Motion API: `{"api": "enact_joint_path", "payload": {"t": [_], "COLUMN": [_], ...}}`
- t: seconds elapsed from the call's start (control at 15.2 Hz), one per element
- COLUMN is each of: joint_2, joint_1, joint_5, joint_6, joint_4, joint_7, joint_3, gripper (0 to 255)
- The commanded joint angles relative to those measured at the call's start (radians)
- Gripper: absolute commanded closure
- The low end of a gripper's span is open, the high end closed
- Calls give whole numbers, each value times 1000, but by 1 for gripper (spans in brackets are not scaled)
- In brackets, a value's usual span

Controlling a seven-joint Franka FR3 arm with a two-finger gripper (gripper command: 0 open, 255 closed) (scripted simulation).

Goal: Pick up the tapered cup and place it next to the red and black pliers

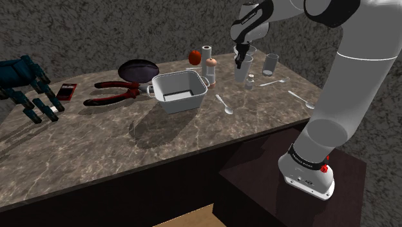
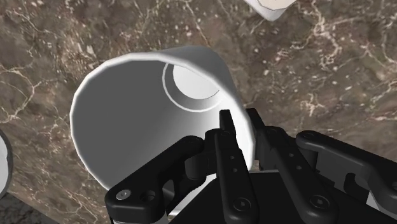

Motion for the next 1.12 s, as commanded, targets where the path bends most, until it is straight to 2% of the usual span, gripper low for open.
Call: {"api": "enact_joint_path", "payload": {"t": [0.0,1.06], "joint_2": [0,-93], "joint_1": [0,12], "joint_5": [0,-44], "joint_6": [0,-201], "joint_4": [0,116], "joint_7": [0,17], "joint_3": [0,-6], "gripper": [255,255]}}
